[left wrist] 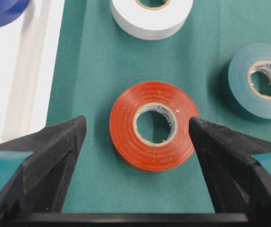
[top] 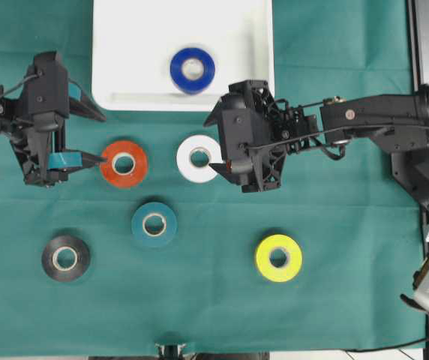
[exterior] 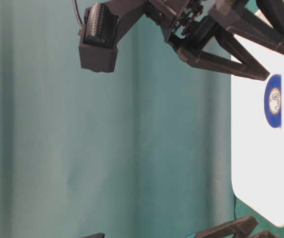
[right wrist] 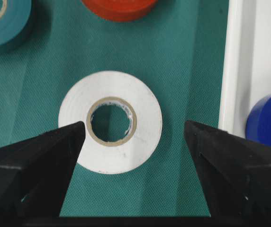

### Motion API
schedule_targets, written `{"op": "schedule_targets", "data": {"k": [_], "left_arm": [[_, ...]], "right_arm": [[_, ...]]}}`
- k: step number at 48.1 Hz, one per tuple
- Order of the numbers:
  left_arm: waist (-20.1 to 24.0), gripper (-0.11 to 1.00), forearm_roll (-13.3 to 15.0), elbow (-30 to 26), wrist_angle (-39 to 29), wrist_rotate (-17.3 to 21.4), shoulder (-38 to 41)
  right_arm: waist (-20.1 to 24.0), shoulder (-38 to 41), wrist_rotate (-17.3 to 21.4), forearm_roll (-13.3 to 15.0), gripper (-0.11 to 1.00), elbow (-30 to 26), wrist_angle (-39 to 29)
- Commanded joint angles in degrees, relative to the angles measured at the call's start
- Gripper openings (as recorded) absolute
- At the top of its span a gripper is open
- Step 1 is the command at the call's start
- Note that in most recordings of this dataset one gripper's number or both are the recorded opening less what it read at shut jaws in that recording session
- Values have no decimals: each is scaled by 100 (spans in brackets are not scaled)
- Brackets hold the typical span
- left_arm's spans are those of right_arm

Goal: Put the tape alternately from left to right into the white case.
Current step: 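Release the blue roll and move the right gripper over the white roll, then lower the left gripper onto the red tape roll and grasp it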

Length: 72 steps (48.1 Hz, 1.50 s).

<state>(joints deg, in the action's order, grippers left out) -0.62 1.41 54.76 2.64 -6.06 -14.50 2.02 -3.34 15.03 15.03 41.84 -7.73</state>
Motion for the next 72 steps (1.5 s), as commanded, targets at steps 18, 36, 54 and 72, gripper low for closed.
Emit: {"op": "schedule_targets", "data": {"k": [18, 36, 54, 72], "left_arm": [[-202, 93, 0, -185, 53, 176, 123], [-545, 93, 0, -448, 44, 264, 721], [-606, 93, 0, -642, 53, 281, 1230], [-624, 93, 0, -800, 53, 281, 1661]], "right_arm": [[18, -141, 0, 9, 83, -44, 53], [18, -149, 0, 9, 83, -44, 53], [18, -141, 0, 9, 83, -9, 53], [18, -141, 0, 9, 83, 18, 53]]}}
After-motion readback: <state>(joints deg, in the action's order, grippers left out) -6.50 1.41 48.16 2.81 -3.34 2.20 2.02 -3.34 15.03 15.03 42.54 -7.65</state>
